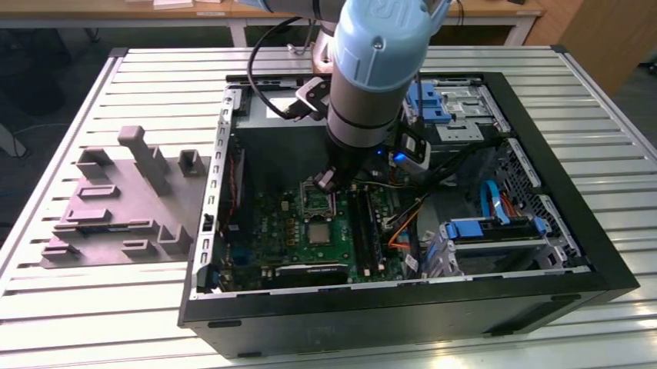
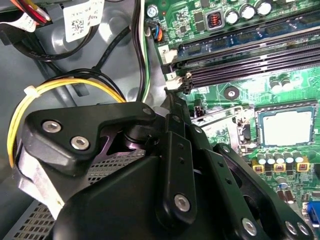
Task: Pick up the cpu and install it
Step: 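Close the cpu cover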
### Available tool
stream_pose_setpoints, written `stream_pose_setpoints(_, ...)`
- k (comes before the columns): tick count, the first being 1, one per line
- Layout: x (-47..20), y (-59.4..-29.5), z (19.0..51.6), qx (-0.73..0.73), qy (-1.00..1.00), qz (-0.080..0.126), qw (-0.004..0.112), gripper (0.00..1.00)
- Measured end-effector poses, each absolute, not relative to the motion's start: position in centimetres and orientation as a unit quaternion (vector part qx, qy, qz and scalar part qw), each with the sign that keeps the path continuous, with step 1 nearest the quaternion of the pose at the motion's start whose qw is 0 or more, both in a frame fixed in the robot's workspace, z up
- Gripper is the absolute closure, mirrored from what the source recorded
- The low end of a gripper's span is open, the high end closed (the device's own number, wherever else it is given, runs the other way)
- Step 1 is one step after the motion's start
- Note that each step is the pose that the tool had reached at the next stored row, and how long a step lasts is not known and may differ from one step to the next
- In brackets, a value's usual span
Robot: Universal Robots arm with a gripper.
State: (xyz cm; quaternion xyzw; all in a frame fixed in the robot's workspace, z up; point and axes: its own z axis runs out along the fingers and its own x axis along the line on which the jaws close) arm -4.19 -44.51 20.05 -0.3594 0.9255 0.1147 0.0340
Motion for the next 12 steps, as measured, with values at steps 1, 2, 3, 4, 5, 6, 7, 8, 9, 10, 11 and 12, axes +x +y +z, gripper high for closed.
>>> stream_pose_setpoints(1,-4.19,-44.51,20.05,-0.360,0.926,0.113,0.033,0.89)
stream_pose_setpoints(2,-4.19,-44.51,20.05,-0.360,0.926,0.111,0.033,0.89)
stream_pose_setpoints(3,-4.19,-44.50,20.05,-0.360,0.926,0.110,0.032,0.89)
stream_pose_setpoints(4,-4.19,-44.49,20.05,-0.360,0.926,0.109,0.031,0.89)
stream_pose_setpoints(5,-4.19,-44.48,20.06,-0.360,0.926,0.107,0.031,0.89)
stream_pose_setpoints(6,-4.19,-44.47,20.08,-0.361,0.926,0.106,0.030,0.89)
stream_pose_setpoints(7,-4.19,-44.45,20.09,-0.361,0.926,0.105,0.029,0.89)
stream_pose_setpoints(8,-4.19,-44.43,20.09,-0.361,0.926,0.104,0.029,0.89)
stream_pose_setpoints(9,-4.19,-44.40,20.09,-0.361,0.926,0.104,0.029,0.89)
stream_pose_setpoints(10,-4.19,-44.38,20.09,-0.361,0.926,0.105,0.029,0.89)
stream_pose_setpoints(11,-4.20,-44.37,20.10,-0.360,0.926,0.107,0.030,0.89)
stream_pose_setpoints(12,-4.20,-44.35,20.09,-0.360,0.926,0.110,0.031,0.89)
